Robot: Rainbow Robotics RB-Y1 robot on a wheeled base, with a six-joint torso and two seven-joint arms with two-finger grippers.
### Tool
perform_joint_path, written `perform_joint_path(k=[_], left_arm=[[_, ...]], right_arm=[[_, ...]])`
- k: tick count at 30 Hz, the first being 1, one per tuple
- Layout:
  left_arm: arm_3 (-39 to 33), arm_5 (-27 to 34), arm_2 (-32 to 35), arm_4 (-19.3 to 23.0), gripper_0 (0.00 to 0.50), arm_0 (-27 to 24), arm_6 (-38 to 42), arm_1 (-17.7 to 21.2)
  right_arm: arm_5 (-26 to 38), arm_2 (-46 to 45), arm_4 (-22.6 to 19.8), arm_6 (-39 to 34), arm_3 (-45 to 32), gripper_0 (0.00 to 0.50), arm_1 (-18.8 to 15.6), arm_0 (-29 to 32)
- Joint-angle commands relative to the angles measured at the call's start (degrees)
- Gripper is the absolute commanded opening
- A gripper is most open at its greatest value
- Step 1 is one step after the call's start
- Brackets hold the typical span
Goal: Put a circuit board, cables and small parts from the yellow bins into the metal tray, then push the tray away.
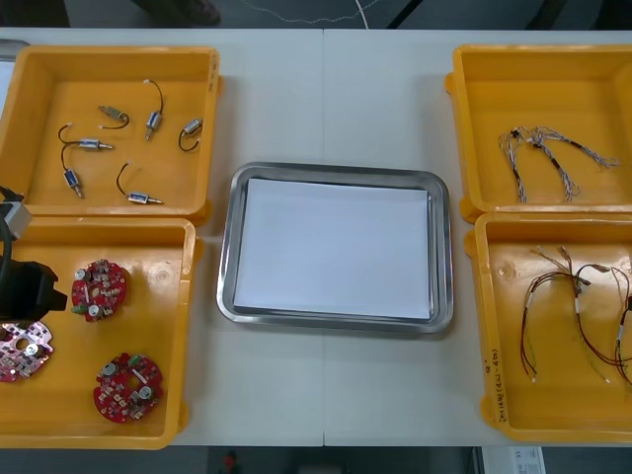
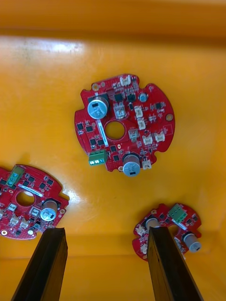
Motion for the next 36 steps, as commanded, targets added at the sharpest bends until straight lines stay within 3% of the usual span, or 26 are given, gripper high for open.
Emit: perform_joint_path(k=[1,9,17,26,36], left_arm=[[-0.4,-3.7,-2.6,0.3,0.5,3.7,-7.1,5.1],[0.1,-5.1,-3.5,1.2,0.5,5.7,-10.8,8.3],[1.5,-10.8,-7.0,1.5,0.5,6.8,-12.2,11.2],[6.2,-17.4,-11.1,2.9,0.5,6.9,-14.7,14.8],[7.9,-18.3,-12.2,4.1,0.5,6.9,-16.8,16.7]], right_arm=[[-1.2,1.4,-0.9,1.8,1.7,0.5,-0.5,1.1],[-2.3,2.0,-1.0,1.7,3.8,0.5,2.3,1.4],[-2.3,2.4,-0.5,1.9,3.8,0.5,4.1,2.6],[-3.5,2.9,-0.4,2.3,3.8,0.5,4.8,4.3],[-6.0,3.6,-0.3,2.7,3.8,0.5,4.9,5.1]])
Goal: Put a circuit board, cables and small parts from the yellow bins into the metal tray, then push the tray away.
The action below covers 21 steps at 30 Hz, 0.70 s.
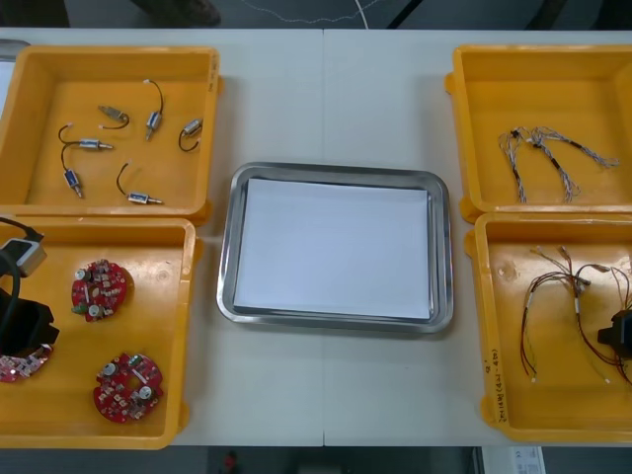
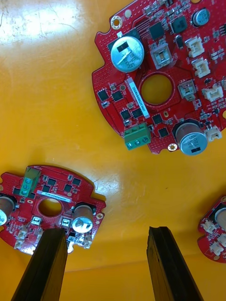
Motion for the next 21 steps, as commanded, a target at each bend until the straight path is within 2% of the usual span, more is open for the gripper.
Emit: perform_joint_path(k=[1,16,17,18,20,21], left_arm=[[0.8,-1.2,-1.3,1.1,0.5,1.6,-8.8,3.6],[3.6,-8.0,-6.6,2.1,0.5,1.4,-10.0,7.1],[3.9,-8.7,-7.2,2.2,0.5,1.4,-10.0,7.3],[4.4,-9.3,-7.7,2.2,0.5,1.4,-10.0,7.4],[4.8,-10.0,-8.2,2.2,0.5,1.3,-10.2,7.5],[5.0,-10.1,-8.8,2.2,0.5,1.0,-10.2,7.5]], right_arm=[[-0.8,1.1,0.3,2.7,-0.2,0.5,1.1,1.5],[-1.2,1.8,0.4,2.9,-0.2,0.491,1.2,2.8],[-1.3,1.8,0.3,2.8,-0.2,0.373,1.2,2.9],[-1.4,1.8,0.3,2.8,-0.2,0.193,1.2,2.9],[-1.6,1.8,0.4,2.8,-0.2,0.03,1.2,3.0],[-1.6,1.8,0.4,2.8,-0.2,0.0,1.2,3.0]])
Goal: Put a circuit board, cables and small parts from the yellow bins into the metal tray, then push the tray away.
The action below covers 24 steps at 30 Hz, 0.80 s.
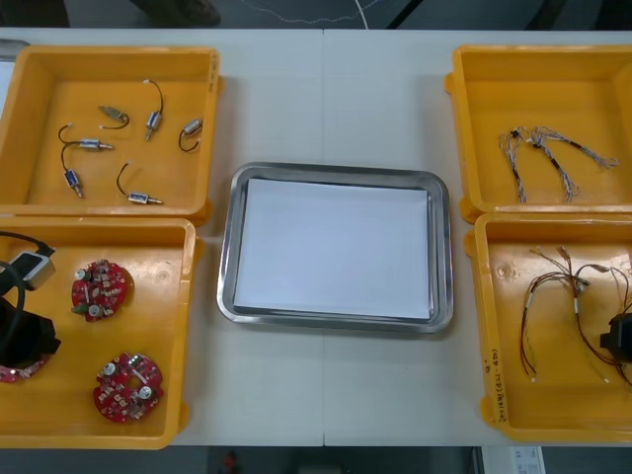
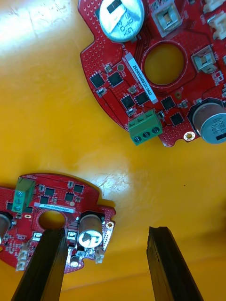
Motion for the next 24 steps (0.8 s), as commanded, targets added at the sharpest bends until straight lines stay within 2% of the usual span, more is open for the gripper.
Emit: perform_joint_path(k=[1,10,16,24], left_arm=[[1.1,-1.6,-2.3,0.6,0.5,0.9,-5.3,2.9],[1.6,-3.4,-5.0,0.6,0.5,-0.2,-5.3,3.5],[2.1,-3.8,-6.0,0.6,0.5,-1.1,-5.4,3.5],[2.2,-4.1,-6.0,0.5,0.5,-1.6,-5.9,3.5]], right_arm=[[-0.7,1.5,0.2,2.8,-0.2,0.0,0.7,2.2],[-0.7,0.7,-0.5,2.9,-0.2,0.0,0.4,2.0],[1.8,-2.6,-1.0,3.8,-0.5,0.0,-0.1,0.5],[12.9,-8.9,-3.0,3.7,-5.9,0.0,-1.8,0.0]])
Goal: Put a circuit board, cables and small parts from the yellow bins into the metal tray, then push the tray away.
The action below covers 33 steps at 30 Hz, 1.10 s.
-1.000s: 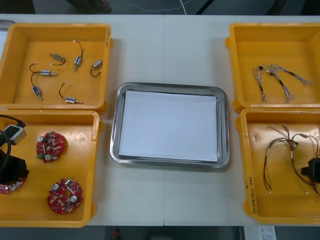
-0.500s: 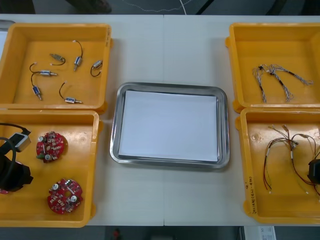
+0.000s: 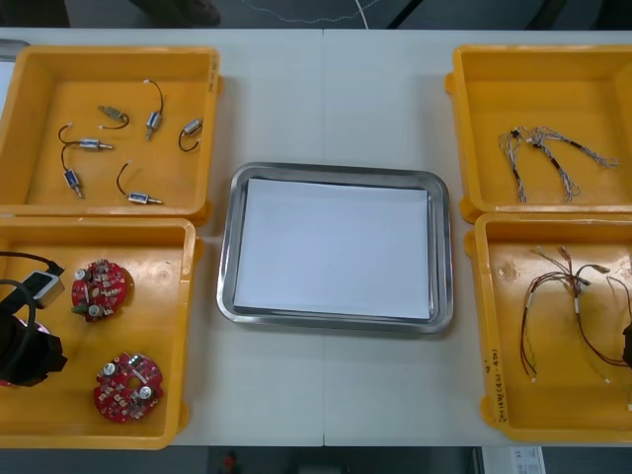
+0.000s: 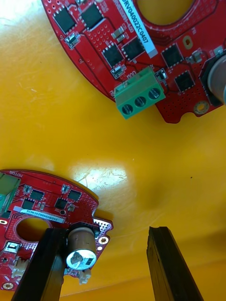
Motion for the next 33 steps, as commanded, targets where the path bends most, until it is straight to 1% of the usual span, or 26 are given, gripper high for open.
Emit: perform_joint_path(k=[1,2,3,4,10,18,24,28,33], left_arm=[[0.0,-0.7,-0.8,0.4,0.442,-1.3,-6.0,2.6],[0.0,-0.7,-0.8,0.4,0.359,-1.3,-6.0,2.6],[0.0,-0.7,-0.8,0.4,0.137,-1.3,-6.0,2.6],[0.0,-0.7,-0.8,0.4,0.003,-1.3,-6.0,2.6],[0.0,-0.9,-0.8,0.4,0.0,-1.4,-6.2,2.6],[0.0,-1.0,-0.8,0.9,0.0,-2.1,-6.3,2.6],[-0.3,0.7,2.0,2.0,0.0,-3.1,-6.3,2.6],[-1.5,6.9,5.4,3.0,0.0,-4.6,-6.4,1.9],[-3.3,13.2,9.9,3.8,0.0,-5.7,-6.1,0.4]], right_arm=[[5.8,-6.1,-1.2,1.0,-4.8,0.0,-1.8,-0.1],[6.5,-6.7,-1.4,1.0,-5.1,0.0,-1.8,-0.1],[7.9,-7.8,-1.6,1.0,-5.8,0.0,-1.7,-0.3],[9.2,-8.6,-1.5,1.1,-6.6,0.0,-1.8,-0.6],[13.0,-10.8,-1.3,0.6,-11.4,0.0,-1.8,-0.9],[17.8,-11.6,-1.5,-0.1,-17.2,0.0,-1.9,-0.9],[21.6,-10.6,-2.3,0.0,-22.8,0.0,-2.3,-1.8],[24.4,-9.5,-2.8,-0.1,-26.5,0.0,-2.6,-3.5],[24.4,-8.9,-3.5,0.4,-28.9,0.0,-3.0,-6.0]])
